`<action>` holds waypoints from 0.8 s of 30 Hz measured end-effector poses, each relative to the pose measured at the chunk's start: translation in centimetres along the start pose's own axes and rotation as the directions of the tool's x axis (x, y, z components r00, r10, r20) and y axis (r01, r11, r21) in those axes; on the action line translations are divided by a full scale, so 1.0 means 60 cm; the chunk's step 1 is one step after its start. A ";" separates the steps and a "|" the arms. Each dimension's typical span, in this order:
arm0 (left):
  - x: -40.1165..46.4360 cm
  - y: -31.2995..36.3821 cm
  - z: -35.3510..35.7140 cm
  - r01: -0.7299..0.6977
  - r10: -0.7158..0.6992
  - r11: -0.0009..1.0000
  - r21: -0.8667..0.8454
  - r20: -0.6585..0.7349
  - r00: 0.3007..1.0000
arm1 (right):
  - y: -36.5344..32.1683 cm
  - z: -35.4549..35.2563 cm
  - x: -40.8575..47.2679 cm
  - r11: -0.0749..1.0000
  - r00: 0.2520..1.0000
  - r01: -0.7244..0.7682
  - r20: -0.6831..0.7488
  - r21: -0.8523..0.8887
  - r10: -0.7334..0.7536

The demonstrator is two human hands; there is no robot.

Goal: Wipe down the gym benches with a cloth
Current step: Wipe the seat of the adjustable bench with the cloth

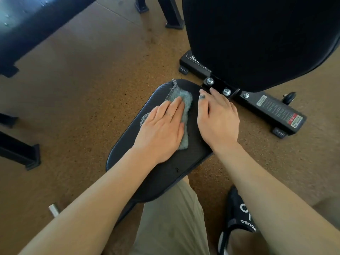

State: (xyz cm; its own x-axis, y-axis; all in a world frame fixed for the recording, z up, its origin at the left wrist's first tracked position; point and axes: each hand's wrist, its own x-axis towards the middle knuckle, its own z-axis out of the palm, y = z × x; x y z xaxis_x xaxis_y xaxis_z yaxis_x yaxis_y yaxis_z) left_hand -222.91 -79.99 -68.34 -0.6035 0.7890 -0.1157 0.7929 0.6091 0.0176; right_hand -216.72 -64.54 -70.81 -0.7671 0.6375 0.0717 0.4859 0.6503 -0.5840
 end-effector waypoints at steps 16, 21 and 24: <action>-0.036 -0.003 -0.017 -0.062 0.067 0.996 -0.065 0.077 0.995 | 0.007 0.012 0.005 0.999 0.988 0.035 -0.152 0.042 -0.028; 0.119 -0.017 -0.026 0.149 -0.139 0.985 -0.091 0.112 0.984 | 0.009 0.014 0.006 0.998 0.984 0.030 -0.176 0.054 -0.020; 0.082 -0.008 -0.024 0.155 -0.144 0.982 -0.105 0.107 0.984 | 0.010 0.012 0.003 0.999 0.987 0.027 -0.161 0.042 -0.020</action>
State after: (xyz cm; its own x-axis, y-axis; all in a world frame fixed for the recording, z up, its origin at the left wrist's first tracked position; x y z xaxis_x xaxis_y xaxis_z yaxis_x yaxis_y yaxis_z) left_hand -226.36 -76.29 -67.50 -0.6986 0.6798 -0.2230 0.6766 0.7291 0.1032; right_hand -216.88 -64.36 -71.73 -0.6994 0.6824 0.2127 0.4468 0.6497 -0.6150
